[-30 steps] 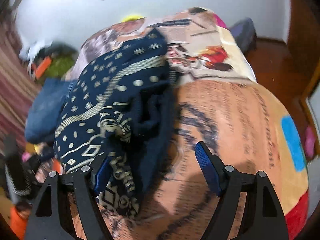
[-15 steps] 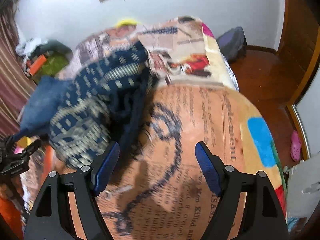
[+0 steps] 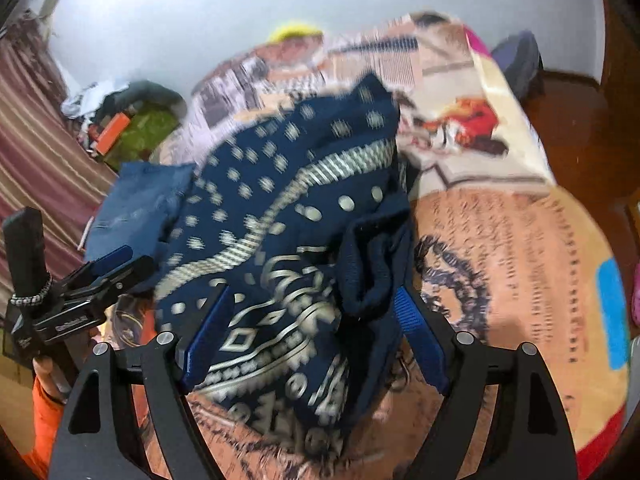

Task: Fold large clothes
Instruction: 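Grasp the folded navy bundle with both grippers and lift it up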

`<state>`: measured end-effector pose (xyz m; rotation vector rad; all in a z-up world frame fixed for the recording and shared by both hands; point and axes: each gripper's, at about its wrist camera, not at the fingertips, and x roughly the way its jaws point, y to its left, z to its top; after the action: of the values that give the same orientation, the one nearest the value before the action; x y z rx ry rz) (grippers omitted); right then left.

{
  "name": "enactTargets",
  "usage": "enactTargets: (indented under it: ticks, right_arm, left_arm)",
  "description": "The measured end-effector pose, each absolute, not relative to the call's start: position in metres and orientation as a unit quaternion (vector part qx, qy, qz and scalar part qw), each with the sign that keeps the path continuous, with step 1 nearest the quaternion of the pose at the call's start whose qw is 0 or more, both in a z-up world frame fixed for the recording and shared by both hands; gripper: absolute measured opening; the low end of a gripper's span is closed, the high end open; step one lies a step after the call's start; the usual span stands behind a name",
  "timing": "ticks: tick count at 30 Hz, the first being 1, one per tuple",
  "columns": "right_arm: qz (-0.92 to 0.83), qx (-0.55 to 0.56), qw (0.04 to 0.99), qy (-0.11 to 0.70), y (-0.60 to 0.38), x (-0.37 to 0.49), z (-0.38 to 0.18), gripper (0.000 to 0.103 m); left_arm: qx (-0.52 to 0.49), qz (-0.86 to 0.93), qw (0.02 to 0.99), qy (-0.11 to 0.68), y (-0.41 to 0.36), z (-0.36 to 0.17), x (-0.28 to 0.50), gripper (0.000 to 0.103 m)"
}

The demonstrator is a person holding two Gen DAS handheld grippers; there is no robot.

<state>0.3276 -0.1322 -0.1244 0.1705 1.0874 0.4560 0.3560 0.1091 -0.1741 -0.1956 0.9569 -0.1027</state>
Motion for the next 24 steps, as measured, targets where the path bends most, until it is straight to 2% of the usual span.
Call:
enactTargets:
  ticks: [4,12,16,19,24]
  right_arm:
    - [0.208,0.109,0.815,0.530,-0.144,0.343,-0.136,0.080]
    - [0.250,0.180,0.770,0.559,-0.155,0.374,-0.155,0.080]
    - [0.257,0.209,0.757,0.563,-0.156,0.380,-0.161,0.080]
    - [0.265,0.241,0.747,0.560,-0.159,0.380,-0.167,0.080]
    - [0.267,0.224,0.749,0.563,-0.150,0.372,-0.164,0.080]
  left_arm:
    - [-0.161,-0.086,0.864,0.470,0.120,-0.189,0.378,0.095]
    - [-0.222,-0.145,0.827,0.496,0.121,-0.209,0.423,0.095]
    - [-0.204,-0.161,0.826,0.501,0.109,-0.214,0.432,0.096]
    - [-0.193,-0.165,0.824,0.507,0.101,-0.217,0.434,0.101]
    - [-0.196,-0.177,0.809,0.526,0.094,-0.221,0.433,0.102]
